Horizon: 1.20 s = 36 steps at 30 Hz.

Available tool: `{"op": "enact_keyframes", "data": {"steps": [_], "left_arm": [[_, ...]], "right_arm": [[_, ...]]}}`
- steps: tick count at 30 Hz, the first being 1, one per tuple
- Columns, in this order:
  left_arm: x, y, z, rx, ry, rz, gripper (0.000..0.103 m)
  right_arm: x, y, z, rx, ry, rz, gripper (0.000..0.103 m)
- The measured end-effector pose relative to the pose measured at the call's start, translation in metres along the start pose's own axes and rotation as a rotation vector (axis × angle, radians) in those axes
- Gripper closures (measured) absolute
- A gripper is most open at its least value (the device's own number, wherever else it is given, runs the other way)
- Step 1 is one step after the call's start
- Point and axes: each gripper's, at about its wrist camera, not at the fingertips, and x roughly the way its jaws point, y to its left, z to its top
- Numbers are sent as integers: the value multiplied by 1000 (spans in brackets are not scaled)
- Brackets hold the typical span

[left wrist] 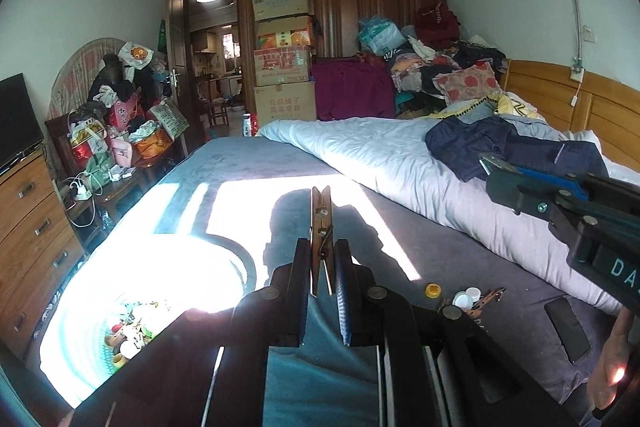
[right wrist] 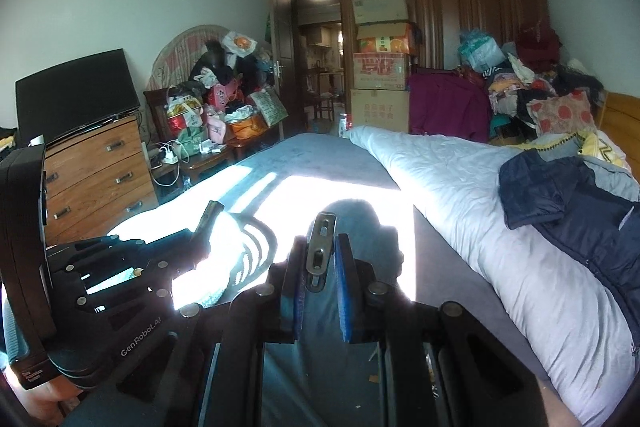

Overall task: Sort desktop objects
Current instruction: 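Lift the held clothespin and clip and carry them over the basket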

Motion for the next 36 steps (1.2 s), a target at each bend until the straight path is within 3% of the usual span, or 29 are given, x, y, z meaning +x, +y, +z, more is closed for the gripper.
{"op": "enact_keyframes", "data": {"steps": [13,21,26,29,36], "left_arm": [[-3,123,14,-82,48,161,90],[1,201,8,-131,90,244,90],[0,241,7,-167,110,256,90],[8,259,9,-169,162,221,90],[35,277,16,-108,263,196,90]], "right_arm": [[48,84,55,-78,0,156,89],[76,120,81,-112,8,194,89],[94,145,98,-136,31,222,89],[111,158,107,-127,79,262,89],[146,184,119,-156,173,294,89]]}}
